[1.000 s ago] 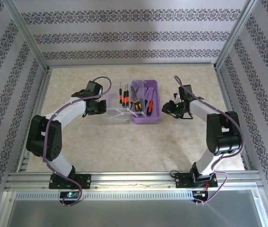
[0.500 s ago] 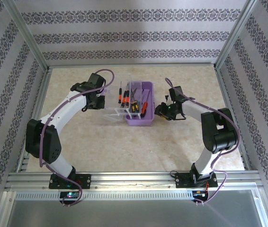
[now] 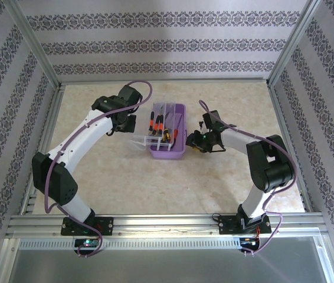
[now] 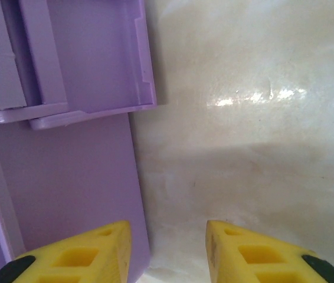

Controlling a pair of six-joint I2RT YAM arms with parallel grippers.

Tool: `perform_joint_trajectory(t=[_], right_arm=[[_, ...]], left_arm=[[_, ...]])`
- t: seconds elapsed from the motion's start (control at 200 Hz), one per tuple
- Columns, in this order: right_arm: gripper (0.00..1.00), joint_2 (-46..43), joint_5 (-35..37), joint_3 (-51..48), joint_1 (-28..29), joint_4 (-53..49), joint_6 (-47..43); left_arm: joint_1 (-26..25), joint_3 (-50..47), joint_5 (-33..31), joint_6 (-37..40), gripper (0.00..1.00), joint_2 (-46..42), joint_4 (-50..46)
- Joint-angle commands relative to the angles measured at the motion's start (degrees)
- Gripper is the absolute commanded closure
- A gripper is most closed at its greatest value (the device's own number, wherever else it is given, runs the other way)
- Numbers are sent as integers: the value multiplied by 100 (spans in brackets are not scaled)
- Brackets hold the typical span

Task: Pack the tool kit

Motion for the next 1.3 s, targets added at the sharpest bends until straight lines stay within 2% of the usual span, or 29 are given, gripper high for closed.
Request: perform_joint_trajectory(t=[0.0, 0.57, 0.859, 1.294], right_arm=[[60, 26, -398, 5, 158, 652, 186], [60, -5, -323, -108, 162, 748, 195], [60, 71, -335, -100, 162, 771, 195], [60, -97, -302, -217, 62, 722, 143]], left_arm=[[-451, 370, 1184, -125, 100, 76, 38], [-1205, 973, 1292, -499, 91, 462, 54], [-1537, 1218, 1301, -614, 76, 604, 58], [-1745, 1189, 1403, -652, 76, 916, 297]])
